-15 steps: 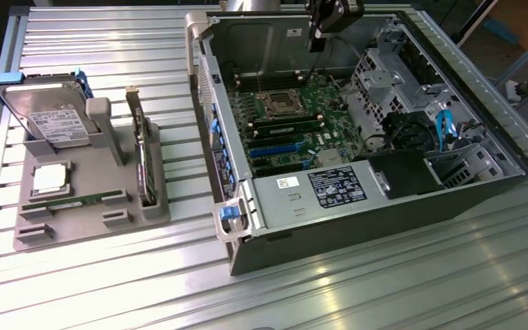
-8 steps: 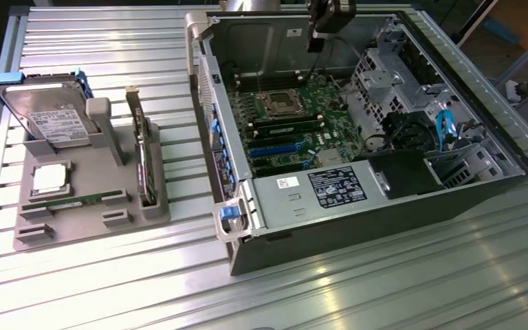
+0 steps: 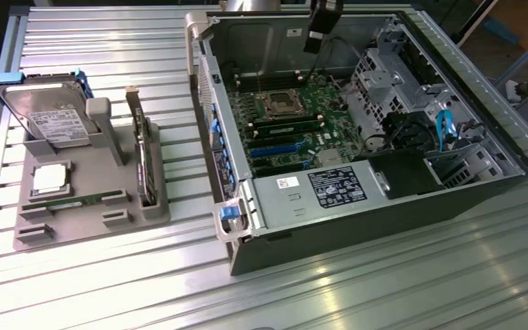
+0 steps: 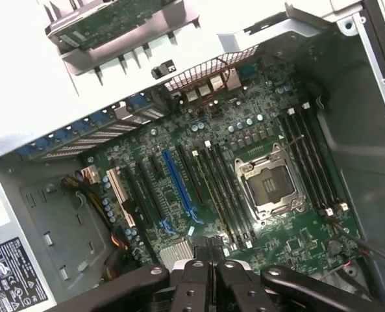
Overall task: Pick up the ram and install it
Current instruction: 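Press down the ram until it locks into place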
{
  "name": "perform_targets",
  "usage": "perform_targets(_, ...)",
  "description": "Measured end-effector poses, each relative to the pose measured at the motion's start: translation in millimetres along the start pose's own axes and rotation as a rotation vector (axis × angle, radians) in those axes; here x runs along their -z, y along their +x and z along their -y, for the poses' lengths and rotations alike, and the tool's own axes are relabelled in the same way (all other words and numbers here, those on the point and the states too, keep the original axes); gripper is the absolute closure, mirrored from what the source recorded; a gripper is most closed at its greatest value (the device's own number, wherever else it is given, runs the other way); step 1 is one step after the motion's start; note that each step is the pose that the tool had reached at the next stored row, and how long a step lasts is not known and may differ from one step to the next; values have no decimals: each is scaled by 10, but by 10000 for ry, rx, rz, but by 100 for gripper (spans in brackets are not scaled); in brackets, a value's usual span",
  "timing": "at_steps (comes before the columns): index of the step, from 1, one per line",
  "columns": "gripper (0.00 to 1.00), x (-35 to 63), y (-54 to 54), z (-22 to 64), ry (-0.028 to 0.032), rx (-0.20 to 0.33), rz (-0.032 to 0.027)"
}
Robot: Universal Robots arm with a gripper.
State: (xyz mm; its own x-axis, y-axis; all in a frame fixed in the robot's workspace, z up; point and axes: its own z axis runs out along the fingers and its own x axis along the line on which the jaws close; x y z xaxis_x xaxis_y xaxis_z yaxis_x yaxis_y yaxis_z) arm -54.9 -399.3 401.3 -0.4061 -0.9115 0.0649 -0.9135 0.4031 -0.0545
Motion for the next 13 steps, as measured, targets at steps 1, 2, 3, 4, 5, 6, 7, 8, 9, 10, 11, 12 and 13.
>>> perform_targets(1,89,0,0,0,-11,-161,-9)
perform_targets(2,89,0,0,0,-21,-313,-16)
perform_targets(3,89,0,0,0,-33,-489,-24)
perform_targets(4,89,0,0,0,-48,-703,-35)
perform_targets(5,89,0,0,0,-58,-869,-44)
perform_targets(6,89,0,0,0,-68,-1012,-52)
perform_targets(7,89,0,0,0,-83,-1237,-63)
perform_targets(8,89,0,0,0,-91,-1369,-70)
perform_targets(9,89,0,0,0,-101,-1511,-78)
perform_targets(10,89,0,0,0,-114,-1718,-89)
perform_targets(11,89,0,0,0,-124,-1861,-96)
perform_targets(12,89,0,0,0,-134,-2010,-104)
perform_targets(13,89,0,0,0,-149,-2238,-116)
